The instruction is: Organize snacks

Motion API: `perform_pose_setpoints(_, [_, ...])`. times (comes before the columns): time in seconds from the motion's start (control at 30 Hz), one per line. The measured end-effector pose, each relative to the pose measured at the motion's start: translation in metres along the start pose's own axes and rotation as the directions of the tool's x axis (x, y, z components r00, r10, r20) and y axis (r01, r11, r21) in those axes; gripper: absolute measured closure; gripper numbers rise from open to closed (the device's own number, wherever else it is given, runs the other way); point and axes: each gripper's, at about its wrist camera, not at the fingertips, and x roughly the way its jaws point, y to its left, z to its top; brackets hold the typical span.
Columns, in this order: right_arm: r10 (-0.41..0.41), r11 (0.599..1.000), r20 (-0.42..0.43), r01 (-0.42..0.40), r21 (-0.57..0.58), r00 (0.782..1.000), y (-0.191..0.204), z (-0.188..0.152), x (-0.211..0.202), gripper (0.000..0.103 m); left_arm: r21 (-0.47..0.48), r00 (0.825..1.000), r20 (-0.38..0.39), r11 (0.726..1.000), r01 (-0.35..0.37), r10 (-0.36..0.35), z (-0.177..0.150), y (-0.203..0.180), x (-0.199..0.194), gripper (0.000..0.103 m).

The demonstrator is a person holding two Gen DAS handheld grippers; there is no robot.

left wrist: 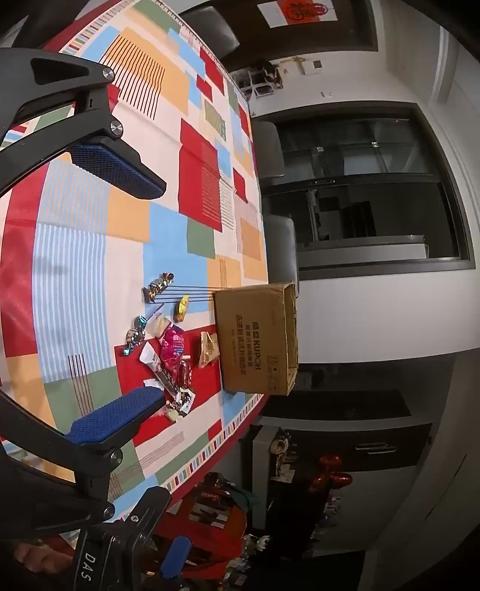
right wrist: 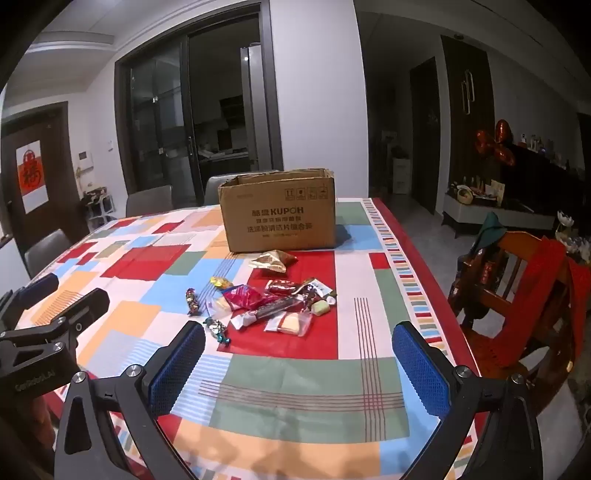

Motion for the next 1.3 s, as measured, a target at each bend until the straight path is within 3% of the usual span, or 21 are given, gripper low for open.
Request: perform_pose_setpoints(1.3, [0.009, 1.0, 0.02, -0.009, 0.0, 1.0, 0.004, 0.0, -0.01, 0.001, -0.014, 0.999, 0.036, 1.0, -0.005, 0.005, 0.002, 0.0, -0.015, 0.0])
